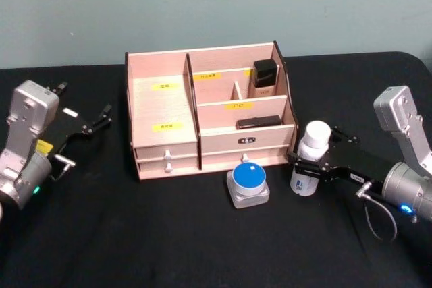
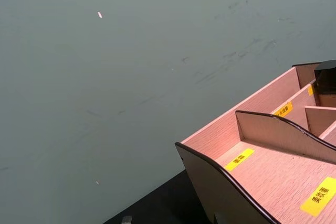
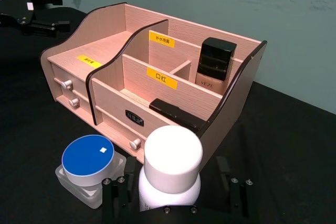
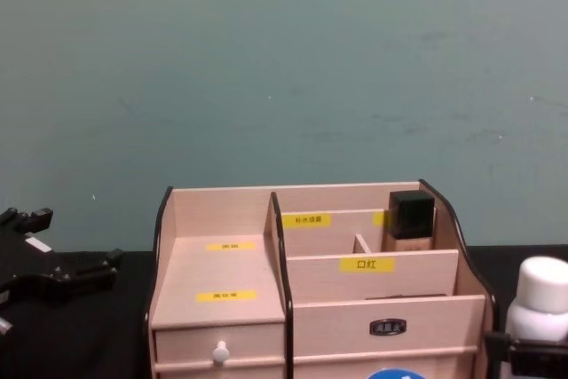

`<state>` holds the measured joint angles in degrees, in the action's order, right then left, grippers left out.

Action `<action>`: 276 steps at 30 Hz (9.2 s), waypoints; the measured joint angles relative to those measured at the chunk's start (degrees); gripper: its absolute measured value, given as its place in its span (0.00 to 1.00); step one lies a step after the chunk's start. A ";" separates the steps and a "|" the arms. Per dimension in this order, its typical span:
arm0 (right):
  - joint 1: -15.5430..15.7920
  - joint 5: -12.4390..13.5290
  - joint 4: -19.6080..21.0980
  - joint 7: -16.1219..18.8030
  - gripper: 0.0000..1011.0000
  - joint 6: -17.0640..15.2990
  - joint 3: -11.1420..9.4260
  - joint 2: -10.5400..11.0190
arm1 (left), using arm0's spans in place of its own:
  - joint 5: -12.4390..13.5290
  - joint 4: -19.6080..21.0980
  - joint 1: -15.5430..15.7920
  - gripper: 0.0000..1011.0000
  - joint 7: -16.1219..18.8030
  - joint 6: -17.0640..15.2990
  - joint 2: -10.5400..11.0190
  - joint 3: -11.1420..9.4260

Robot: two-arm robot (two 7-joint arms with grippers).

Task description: Pick up the facial cleanser and watermelon frost from the table and place them into the tiered storage box.

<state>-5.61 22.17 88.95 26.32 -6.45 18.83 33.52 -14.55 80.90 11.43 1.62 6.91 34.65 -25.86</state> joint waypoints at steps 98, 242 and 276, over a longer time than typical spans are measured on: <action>-25.93 -6.08 -8.92 -5.27 0.60 -8.73 11.44 -16.96 | 0.00 0.00 0.00 1.00 0.00 0.00 0.00 0.00; -6.10 -1.83 14.58 -2.06 0.99 -25.36 4.65 -2.25 | 0.00 0.00 0.00 1.00 0.00 0.00 0.00 0.00; -1.74 -6.22 12.31 -6.10 0.99 -29.18 7.29 -5.15 | 0.00 0.00 0.00 1.00 0.00 0.00 0.00 0.00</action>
<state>-7.35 15.96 101.26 20.22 -35.63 26.12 28.37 -14.55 80.90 11.44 1.62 6.91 34.65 -25.86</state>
